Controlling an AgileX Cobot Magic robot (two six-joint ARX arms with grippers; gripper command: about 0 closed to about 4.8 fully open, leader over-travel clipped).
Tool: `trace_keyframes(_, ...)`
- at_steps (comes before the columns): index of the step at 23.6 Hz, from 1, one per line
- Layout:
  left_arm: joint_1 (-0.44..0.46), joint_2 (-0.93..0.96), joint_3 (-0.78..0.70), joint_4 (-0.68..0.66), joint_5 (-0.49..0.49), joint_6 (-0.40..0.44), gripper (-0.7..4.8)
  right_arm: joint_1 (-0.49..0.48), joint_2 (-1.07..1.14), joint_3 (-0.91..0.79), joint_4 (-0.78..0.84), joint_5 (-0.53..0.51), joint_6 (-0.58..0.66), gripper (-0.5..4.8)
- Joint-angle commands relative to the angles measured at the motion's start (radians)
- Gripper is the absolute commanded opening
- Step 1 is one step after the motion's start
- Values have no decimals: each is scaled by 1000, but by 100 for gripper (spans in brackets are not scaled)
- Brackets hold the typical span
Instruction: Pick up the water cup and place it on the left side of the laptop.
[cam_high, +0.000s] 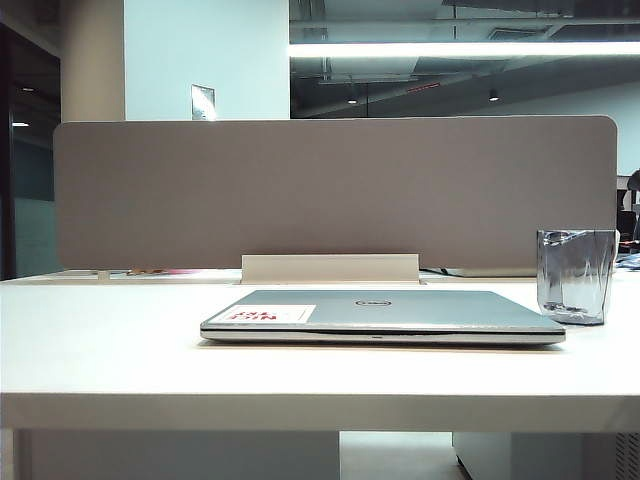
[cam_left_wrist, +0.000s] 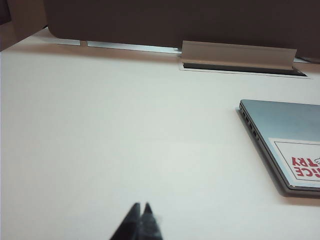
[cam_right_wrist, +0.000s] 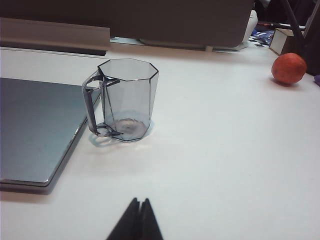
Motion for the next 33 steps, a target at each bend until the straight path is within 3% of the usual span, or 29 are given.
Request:
trace_keyframes(1, -1, 1, 3, 11, 1, 0, -6, 0, -2, -6, 6, 6, 1, -5)
trace_keyframes(7, -1, 1, 3, 43, 81, -6, -6, 1, -2, -6, 7, 6, 0, -5)
trace_keyframes(16, -2, 1, 6, 161, 188, -162, -6, 2, -2, -6, 12, -5, 8, -5)
trace_keyframes(25, -2, 2, 7, 204, 206, -165, -6, 2, -2, -6, 27, -169, 114, -5)
trace_keyframes(28, -2, 2, 6, 203, 206, -164, -6, 2, -2, -5, 109, -236, 180, -6)
trace_keyframes(33, -2, 2, 6, 177, 206, -164, -6, 2, -2, 13, 180, -244, 255, -6)
